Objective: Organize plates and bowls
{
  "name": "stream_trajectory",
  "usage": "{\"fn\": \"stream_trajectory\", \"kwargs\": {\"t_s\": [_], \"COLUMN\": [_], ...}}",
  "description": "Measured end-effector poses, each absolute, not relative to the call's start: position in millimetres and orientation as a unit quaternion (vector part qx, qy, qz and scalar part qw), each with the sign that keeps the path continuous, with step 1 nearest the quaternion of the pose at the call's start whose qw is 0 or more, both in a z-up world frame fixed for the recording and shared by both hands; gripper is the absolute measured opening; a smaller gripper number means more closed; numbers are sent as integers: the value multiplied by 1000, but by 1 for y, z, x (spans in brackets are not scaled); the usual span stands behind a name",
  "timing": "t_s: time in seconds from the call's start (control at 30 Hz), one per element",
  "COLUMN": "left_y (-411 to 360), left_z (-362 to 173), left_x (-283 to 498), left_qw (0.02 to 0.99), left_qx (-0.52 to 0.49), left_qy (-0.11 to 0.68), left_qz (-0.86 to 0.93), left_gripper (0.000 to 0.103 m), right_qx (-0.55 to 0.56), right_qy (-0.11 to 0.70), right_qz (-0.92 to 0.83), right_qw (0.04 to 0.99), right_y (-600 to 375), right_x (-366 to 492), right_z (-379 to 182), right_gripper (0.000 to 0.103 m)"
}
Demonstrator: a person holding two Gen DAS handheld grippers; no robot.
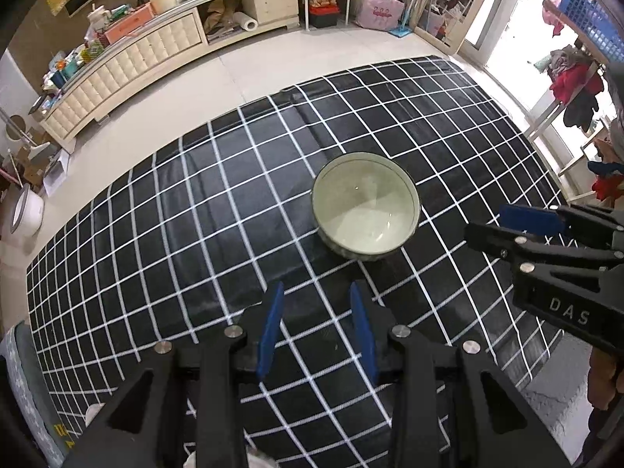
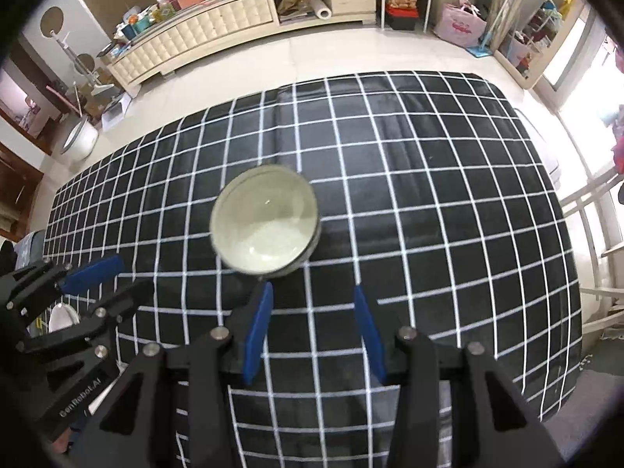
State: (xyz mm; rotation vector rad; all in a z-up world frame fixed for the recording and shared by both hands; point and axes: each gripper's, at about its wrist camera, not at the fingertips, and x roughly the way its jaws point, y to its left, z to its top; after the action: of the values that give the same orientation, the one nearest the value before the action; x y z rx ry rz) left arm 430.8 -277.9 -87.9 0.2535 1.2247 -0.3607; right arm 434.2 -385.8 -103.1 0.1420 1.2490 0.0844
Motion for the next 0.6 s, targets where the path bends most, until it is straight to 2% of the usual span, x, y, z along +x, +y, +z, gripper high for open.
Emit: {"fn": "stream_trajectory", "kwargs": {"t_s": [0.6], "left_y": [-302], "left_z": [-155], "left_x": [498], "left_qw": [779], "left_qx": [107], "left_qy": [592], "left_qz": [-176], "left_gripper": [33], "right_qx": [53], "right_qy": [606], "right_qz": [36], "right_qw": [793], "right_y": [-382], "right_x": [483], "right_z": [-162], "right_gripper": [48]}}
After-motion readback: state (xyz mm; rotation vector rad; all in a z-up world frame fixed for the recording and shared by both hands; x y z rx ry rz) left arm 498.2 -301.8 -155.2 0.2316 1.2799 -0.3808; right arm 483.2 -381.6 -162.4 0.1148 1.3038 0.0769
